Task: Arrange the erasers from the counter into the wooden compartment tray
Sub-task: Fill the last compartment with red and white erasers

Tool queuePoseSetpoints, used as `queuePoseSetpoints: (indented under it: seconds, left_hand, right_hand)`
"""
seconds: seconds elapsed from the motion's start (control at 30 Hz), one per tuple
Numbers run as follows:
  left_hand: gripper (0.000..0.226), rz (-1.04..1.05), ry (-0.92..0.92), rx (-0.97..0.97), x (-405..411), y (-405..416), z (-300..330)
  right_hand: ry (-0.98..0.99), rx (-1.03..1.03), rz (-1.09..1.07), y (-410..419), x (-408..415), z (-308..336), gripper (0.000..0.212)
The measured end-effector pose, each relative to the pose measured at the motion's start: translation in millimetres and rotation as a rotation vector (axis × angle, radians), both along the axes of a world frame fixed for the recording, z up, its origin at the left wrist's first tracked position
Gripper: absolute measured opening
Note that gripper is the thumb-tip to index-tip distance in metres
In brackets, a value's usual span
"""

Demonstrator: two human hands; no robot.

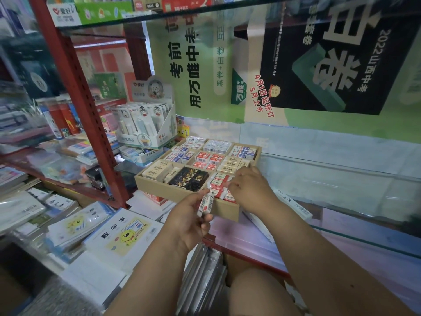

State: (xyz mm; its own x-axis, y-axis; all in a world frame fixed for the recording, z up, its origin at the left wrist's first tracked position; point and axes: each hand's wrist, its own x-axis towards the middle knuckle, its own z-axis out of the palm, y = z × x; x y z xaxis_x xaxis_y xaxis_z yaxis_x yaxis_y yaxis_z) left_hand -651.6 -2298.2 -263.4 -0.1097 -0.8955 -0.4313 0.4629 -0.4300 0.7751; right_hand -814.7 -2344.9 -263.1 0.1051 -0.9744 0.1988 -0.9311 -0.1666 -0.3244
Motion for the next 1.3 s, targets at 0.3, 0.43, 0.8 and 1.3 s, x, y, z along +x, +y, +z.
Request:
queuePoseSetpoints:
  seconds: [0.3,0.43,0.8,1.3]
  left_hand:
    - [0.018,0.036,0.010,-0.112,-4.1,7.9,20.9]
    - [0.019,0.039,-0.087,-0.149,-9.4,12.4,24.8]
    - [0.015,-0.005,0.010,-0.133,-7.9,13.4,28.6]
    - [0.009,0.053,-0.163,-0.238,-9.0,14.0,33.6]
  right_hand:
    - [-0.681,0.080,0.240,41.2,19.9,25.7,0.032]
    - [-0.794,0.119,0.244,50.5,22.1,30.1,0.043]
    - [-1.108,0.140,0.270,52.3,15.6,31.3,0.020]
    - [-1.135,-0.030,0.299,56.1,5.4,25.9,0.031]
